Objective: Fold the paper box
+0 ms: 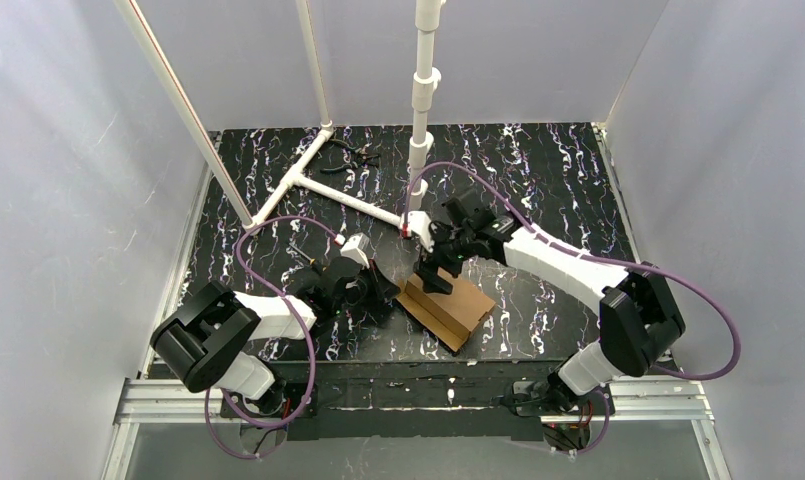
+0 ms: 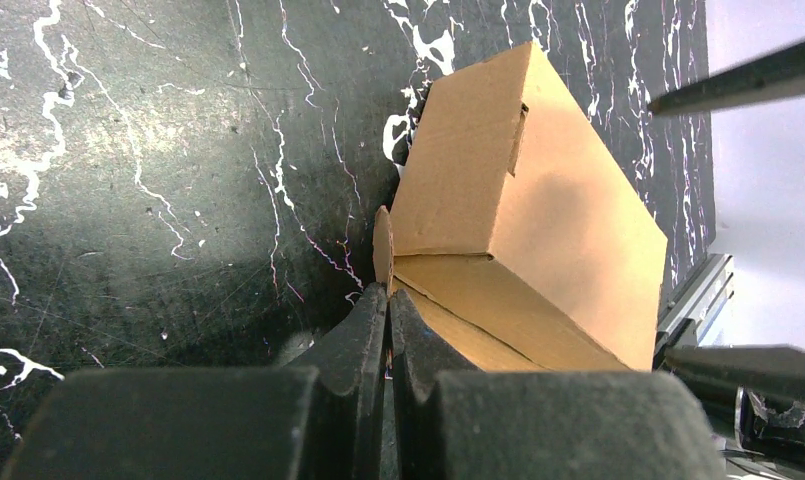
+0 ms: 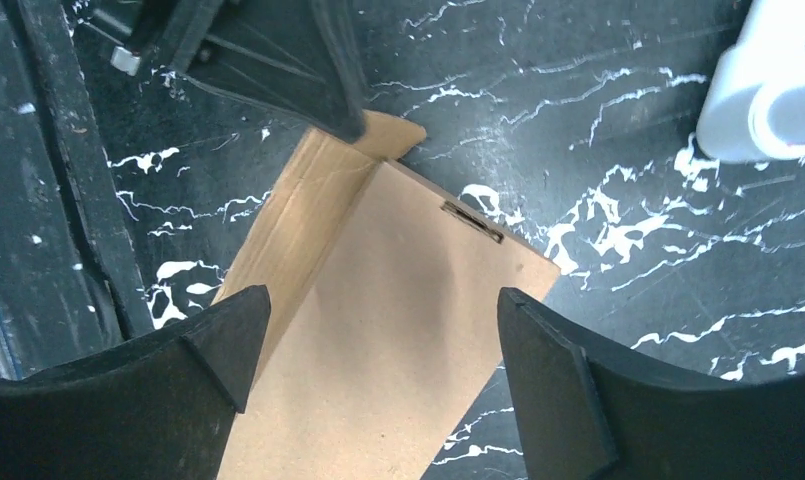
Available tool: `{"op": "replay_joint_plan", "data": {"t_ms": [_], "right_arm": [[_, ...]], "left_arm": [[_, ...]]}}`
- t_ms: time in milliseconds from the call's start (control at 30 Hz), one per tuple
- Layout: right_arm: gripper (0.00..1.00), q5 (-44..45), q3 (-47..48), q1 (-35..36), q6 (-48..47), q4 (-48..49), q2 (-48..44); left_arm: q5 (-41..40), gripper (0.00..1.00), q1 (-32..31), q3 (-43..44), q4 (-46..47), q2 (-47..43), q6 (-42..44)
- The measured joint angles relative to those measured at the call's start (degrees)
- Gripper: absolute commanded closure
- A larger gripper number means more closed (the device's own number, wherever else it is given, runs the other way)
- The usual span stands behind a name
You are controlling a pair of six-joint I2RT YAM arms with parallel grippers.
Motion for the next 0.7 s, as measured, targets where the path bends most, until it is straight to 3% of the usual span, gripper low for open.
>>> {"op": "replay_joint_plan", "data": {"t_ms": [133,367,700], "right_arm": [[0.25,6.19,0.0,4.61,-0.13,0.48,-0.61],[0.3,18.64,-1.29,9.42,0.81,2.84,-0.61],[0.42,21.27,-4.59,10.84,2.51,4.83,-0.39]], "left_arm": [[-0.24,1.0,0.0,0.0,0.0,0.0,-0.09],[-0.83,1.0,-0.02,-0.02,0.0,0.0,-0.15],[-1.29,1.0,-0.07,-0.17,0.37,-0.07,-0.22]]}}
